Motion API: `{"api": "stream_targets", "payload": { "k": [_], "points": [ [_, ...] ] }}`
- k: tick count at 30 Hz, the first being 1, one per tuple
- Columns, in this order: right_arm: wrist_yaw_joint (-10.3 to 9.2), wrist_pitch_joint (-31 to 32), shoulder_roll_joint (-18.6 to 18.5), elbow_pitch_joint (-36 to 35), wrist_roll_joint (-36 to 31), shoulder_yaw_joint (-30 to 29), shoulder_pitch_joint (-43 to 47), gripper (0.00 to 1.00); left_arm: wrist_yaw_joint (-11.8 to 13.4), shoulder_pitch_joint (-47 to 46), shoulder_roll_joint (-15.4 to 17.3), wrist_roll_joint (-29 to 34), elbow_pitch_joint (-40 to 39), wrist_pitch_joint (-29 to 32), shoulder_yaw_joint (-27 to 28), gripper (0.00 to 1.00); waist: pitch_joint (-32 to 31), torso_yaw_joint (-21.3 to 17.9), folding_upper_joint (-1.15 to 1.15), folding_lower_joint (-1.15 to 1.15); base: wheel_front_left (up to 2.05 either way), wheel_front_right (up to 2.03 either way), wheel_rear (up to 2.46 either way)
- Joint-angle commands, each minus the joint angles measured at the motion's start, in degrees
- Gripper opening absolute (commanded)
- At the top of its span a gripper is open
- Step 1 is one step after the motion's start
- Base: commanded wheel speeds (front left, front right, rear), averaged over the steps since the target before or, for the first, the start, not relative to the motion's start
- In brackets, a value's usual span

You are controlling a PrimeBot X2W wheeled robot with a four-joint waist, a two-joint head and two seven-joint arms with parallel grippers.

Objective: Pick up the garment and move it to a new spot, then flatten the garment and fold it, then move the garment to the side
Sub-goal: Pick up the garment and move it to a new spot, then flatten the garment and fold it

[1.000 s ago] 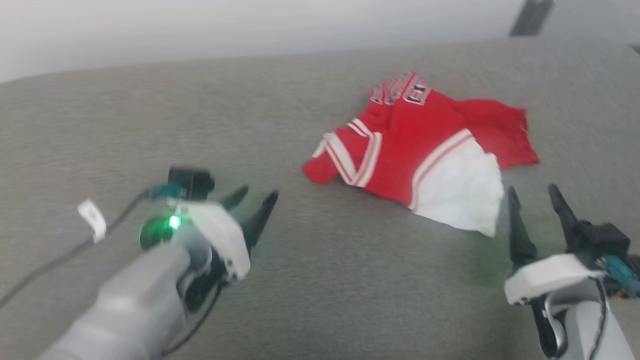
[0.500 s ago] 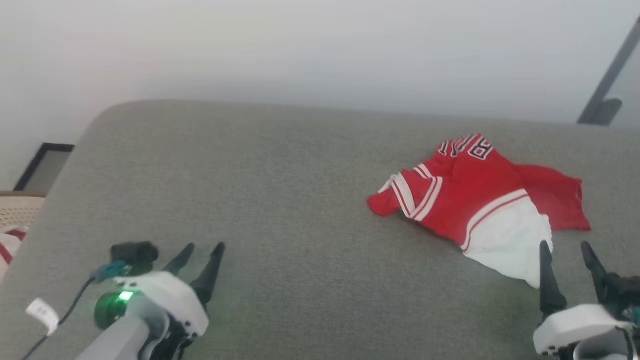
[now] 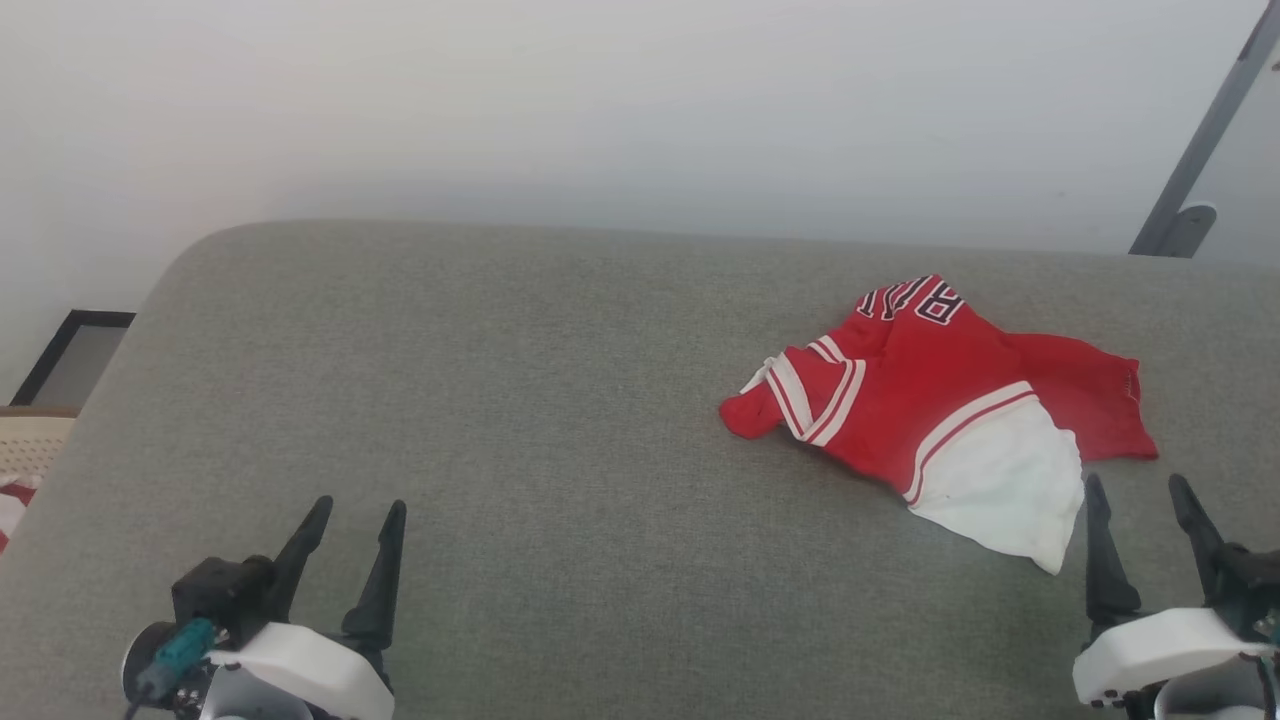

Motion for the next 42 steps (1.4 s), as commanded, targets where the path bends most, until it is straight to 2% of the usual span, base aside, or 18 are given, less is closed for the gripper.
{"api": "stream_targets", "payload": {
  "k": [1, 5, 13, 22, 26, 29, 33, 38, 42],
  "points": [
    [0.01, -0.2, -0.1, -0.6, 0.5, 0.3, -0.8, 1.0, -0.7, 1.6, -1.1, 3.7, -2.0, -0.2, 2.4, 1.0, 0.1, -0.3, 0.0, 0.0, 0.0, 0.0, 0.0],
    [0.01, -0.2, -0.1, -1.2, 0.7, 0.6, -1.1, 1.0, -1.7, 3.2, -3.2, 7.5, -3.6, -0.2, 5.5, 1.0, 0.2, -0.6, 0.0, 0.0, 0.0, 0.0, 0.0],
    [0.01, -0.2, 0.2, -1.0, 0.6, 1.1, -1.1, 1.0, -3.7, 4.2, -7.1, 12.6, -0.6, -0.3, 10.2, 1.0, 0.8, -1.3, 0.0, 0.0, 0.0, 0.0, 0.0],
    [0.01, -0.2, 0.4, 0.0, 1.2, 1.3, -1.4, 1.0, -5.2, 4.0, -9.1, 15.5, -1.1, -0.3, 13.1, 1.0, 0.7, -1.2, 0.0, 0.0, 0.0, 0.0, 0.0],
    [0.01, 1.6, -2.0, 2.5, 2.5, 4.0, -4.2, 1.0, -5.4, 4.1, -10.1, 16.1, -2.0, -0.3, 14.2, 1.0, 1.7, -1.4, 0.0, 0.0, 0.0, 0.0, 0.0],
    [0.01, 7.6, -5.6, 4.9, 4.1, 6.5, -7.4, 1.0, -5.5, 3.3, -10.8, 16.4, -2.5, -0.3, 14.7, 1.0, 3.3, -1.3, 0.0, 0.0, 0.0, 0.0, 0.0],
    [0.01, 20.3, -12.4, 7.5, 8.0, 12.4, -13.0, 1.0, -5.6, 2.2, -12.1, 16.5, -2.4, -0.3, 14.9, 1.0, 6.1, -1.1, 0.0, 0.0, 0.0, 0.0, 0.0],
    [0.01, 36.5, -18.8, 8.9, 15.5, 16.7, -17.4, 1.0, -5.7, 0.0, -13.3, 16.6, -1.9, -0.3, 13.6, 1.0, 9.7, -0.2, 0.0, 0.0, 0.0, 0.0, 0.0],
    [0.01, 46.0, -21.8, 8.1, 19.1, 19.9, -19.3, 1.0, -5.7, -1.9, -13.8, 16.0, -1.5, -0.3, 12.8, 1.0, 12.7, 0.6, 0.0, 0.0, 0.0, 0.0, 0.0]
  ]
}}
